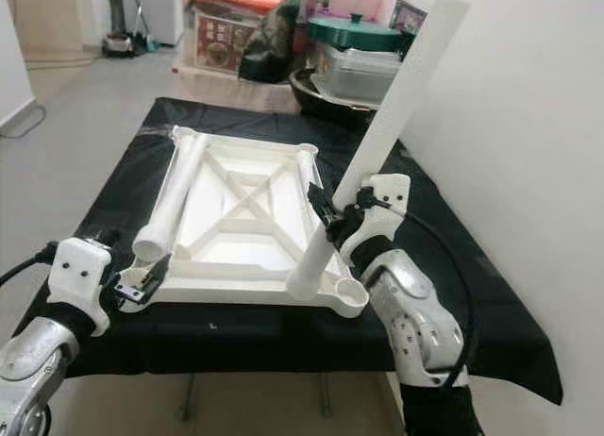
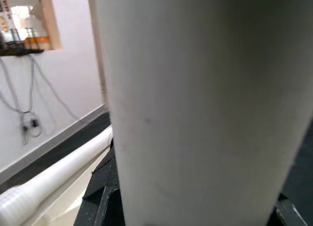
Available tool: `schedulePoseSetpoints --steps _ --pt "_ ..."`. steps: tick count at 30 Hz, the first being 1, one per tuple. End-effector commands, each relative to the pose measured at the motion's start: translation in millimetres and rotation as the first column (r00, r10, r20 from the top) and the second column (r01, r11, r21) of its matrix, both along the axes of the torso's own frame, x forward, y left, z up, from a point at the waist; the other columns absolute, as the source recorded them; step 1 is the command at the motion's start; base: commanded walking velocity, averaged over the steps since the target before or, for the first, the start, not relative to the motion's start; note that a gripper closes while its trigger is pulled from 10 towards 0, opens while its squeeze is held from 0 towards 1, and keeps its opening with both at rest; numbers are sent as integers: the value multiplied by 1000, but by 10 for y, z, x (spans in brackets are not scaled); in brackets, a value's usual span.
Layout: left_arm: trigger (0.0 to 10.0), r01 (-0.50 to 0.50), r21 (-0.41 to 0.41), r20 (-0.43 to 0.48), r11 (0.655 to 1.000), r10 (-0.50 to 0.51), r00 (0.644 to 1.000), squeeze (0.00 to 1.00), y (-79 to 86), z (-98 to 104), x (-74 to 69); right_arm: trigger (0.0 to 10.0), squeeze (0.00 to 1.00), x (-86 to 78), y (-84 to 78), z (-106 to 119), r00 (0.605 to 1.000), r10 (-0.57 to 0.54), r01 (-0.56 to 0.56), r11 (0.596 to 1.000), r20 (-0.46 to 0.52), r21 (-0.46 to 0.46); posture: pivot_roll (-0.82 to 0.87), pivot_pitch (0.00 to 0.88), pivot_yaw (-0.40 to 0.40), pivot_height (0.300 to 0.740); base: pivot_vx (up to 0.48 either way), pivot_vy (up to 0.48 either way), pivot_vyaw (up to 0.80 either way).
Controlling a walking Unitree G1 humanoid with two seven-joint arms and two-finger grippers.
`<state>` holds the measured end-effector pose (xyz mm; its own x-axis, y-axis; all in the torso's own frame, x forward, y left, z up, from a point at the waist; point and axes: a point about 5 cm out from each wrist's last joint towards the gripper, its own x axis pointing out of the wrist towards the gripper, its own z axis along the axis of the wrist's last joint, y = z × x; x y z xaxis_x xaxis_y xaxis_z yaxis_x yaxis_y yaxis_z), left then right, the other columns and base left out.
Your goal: Building children table
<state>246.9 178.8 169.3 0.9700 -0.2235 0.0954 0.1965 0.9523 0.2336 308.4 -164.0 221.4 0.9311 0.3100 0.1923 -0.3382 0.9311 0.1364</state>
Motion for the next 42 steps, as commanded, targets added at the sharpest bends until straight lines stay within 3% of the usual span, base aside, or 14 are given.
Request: schedulePoseSetpoints --steps 1,7,12,20,25,28,42 --pt "10000 9 -1 -7 1000 -9 1000 0 -58 -5 21 0 0 42 -104 67 998 -57 59 998 40 -28 85 0 -157 740 0 0 0" --pt "10000 8 -11 -3 1000 -8 1000 0 -79 -9 37 0 0 73 -146 75 994 -95 98 994 59 -46 86 0 -158 740 0 0 0" --pt "10000 20 -12 -5 1000 -20 1000 0 -108 -15 60 0 0 103 -254 58 986 -158 161 985 61 -55 78 0 -150 740 0 0 -750" --pt "10000 17 -8 -5 1000 -17 1000 0 -98 -10 77 0 0 104 -301 50 986 -145 152 984 77 -97 71 0 -147 740 0 0 -206" --pt "10000 20 -8 -4 1000 -20 1000 0 -108 -11 82 0 0 93 -266 45 993 -98 105 990 72 -94 65 0 -147 740 0 0 0" --pt "10000 22 -7 -2 1000 -22 1000 0 -117 -14 89 0 0 58 -165 26 997 -25 34 992 76 -119 70 0 -152 740 0 0 0" --pt "10000 13 1 -2 1000 -13 1000 0 -69 -14 93 0 0 -70 -61 -82 997 46 -38 988 54 -151 57 0 -143 740 0 0 0"
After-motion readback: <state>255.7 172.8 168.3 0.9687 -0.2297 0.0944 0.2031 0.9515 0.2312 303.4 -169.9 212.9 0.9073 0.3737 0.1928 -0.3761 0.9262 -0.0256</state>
